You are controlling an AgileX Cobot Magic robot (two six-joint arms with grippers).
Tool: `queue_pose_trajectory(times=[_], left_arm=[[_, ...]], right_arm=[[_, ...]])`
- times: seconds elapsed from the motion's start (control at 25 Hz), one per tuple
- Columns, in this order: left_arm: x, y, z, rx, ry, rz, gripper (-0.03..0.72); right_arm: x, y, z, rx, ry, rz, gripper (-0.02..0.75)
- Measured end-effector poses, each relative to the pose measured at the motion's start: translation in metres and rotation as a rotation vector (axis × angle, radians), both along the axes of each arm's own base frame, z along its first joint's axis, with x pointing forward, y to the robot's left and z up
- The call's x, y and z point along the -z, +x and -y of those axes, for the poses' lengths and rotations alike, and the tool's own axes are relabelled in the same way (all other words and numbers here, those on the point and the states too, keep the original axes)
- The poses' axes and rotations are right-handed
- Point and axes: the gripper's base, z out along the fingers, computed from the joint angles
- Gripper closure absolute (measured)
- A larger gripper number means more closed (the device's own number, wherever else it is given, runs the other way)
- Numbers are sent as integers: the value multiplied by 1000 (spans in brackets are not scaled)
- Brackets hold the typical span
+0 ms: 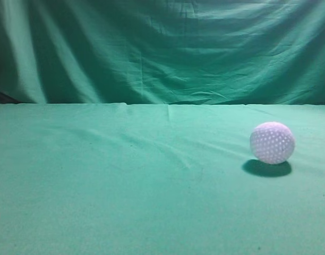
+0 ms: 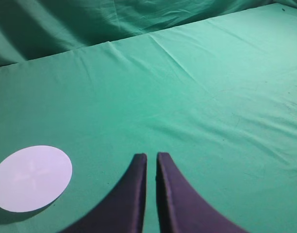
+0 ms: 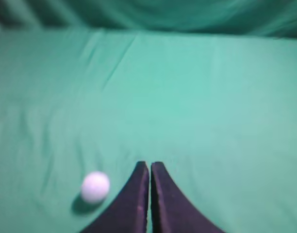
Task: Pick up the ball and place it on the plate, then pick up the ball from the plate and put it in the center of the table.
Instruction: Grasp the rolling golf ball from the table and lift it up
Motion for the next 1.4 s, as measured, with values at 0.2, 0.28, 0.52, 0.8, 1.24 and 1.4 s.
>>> queue_pose_trajectory(times=[0.2,0.28,0.52,0.8,1.24,1.4], left_arm=[[0,0,0,-4,0,9,642],[-1,1,0,-5,-1,11,642],[0,1,-1,-9,16,13,642],[0,1,-2,-11,24,15,642],[0,1,-2,-14,31,18,642],[0,1,-2,-14,31,19,642]], right_arm=[[-10,20,-12,-190,-173,-264,738],[-14,32,-16,-239,-215,-348,738],[-13,63,-43,-402,-350,-458,738],[15,89,-85,-498,-498,-560,738],[69,122,-119,-515,-549,-677,325],[82,137,-129,-433,-497,-718,153]])
